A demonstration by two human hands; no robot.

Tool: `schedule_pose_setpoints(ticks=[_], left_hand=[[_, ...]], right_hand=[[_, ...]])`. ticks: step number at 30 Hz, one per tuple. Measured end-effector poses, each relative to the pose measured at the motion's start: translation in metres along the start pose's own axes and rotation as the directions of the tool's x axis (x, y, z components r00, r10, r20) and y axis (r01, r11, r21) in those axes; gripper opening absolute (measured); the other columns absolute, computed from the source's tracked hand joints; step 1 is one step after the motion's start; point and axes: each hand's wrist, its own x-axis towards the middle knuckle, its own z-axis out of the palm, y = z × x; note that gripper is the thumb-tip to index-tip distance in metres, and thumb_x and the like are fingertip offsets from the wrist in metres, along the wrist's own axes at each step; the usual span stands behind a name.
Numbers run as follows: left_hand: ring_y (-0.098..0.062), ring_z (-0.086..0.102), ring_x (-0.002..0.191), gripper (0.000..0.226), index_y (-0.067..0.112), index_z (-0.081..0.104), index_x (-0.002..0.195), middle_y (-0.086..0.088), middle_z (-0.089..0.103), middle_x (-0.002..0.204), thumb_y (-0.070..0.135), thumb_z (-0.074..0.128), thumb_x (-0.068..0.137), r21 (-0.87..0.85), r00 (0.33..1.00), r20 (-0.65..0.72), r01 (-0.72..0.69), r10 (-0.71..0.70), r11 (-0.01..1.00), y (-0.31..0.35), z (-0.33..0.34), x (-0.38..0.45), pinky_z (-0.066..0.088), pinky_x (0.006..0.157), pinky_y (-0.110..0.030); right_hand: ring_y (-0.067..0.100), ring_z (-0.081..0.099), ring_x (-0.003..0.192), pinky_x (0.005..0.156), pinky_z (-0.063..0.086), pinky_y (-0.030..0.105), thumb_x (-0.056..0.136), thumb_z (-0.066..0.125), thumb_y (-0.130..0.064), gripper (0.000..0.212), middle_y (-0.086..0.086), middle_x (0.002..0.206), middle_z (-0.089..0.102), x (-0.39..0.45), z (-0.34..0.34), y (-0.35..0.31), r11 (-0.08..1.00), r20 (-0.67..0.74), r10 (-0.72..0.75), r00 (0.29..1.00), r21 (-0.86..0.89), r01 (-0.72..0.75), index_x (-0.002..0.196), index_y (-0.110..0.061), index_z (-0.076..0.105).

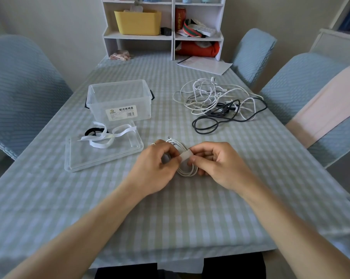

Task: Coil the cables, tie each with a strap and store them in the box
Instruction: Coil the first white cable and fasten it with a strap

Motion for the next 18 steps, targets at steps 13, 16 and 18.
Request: schedule_pose_setpoints(ticks=[13, 16, 18], left_hand=[[-0.019, 0.064, 0.063, 0.017, 0.018, 0.069, 0.109, -0.015, 0.071, 0.080, 0.011, 0.065, 0.094, -0.371, 0.990, 0.080, 0.136, -0.115, 0.919, 0.005, -0.033, 0.001, 0.053, 0.062, -0.033], [-0.023, 0.066, 0.065, 0.017, 0.015, 0.071, 0.107, -0.015, 0.072, 0.082, 0.007, 0.064, 0.093, -0.524, 0.975, 0.117, 0.221, -0.188, 0.823, 0.003, -0.039, -0.004, 0.057, 0.062, -0.028], [-0.024, 0.068, 0.066, 0.015, 0.010, 0.071, 0.104, -0.015, 0.072, 0.083, 0.005, 0.063, 0.093, -0.656, 0.961, 0.055, 0.239, -0.270, 0.716, -0.001, -0.047, -0.003, 0.057, 0.062, -0.026]], right_hand=[[-0.004, 0.059, 0.058, 0.056, 0.041, 0.009, 0.095, 0.062, -0.006, 0.017, -0.009, 0.075, 0.071, 0.002, -0.003, -0.003, 0.998, -0.089, -0.052, 0.995, 0.018, 0.054, 0.104, -0.013, 0.075], [-0.004, 0.061, 0.058, 0.057, 0.043, 0.009, 0.094, 0.065, -0.008, 0.013, -0.011, 0.069, 0.071, 0.009, -0.001, -0.005, 0.997, -0.153, -0.033, 0.988, 0.069, 0.044, 0.100, -0.011, 0.076], [0.003, 0.058, 0.055, 0.057, 0.044, 0.016, 0.094, 0.064, -0.011, 0.012, -0.010, 0.065, 0.069, 0.019, 0.003, -0.006, 0.994, -0.199, -0.010, 0.980, 0.103, 0.031, 0.095, -0.013, 0.076]])
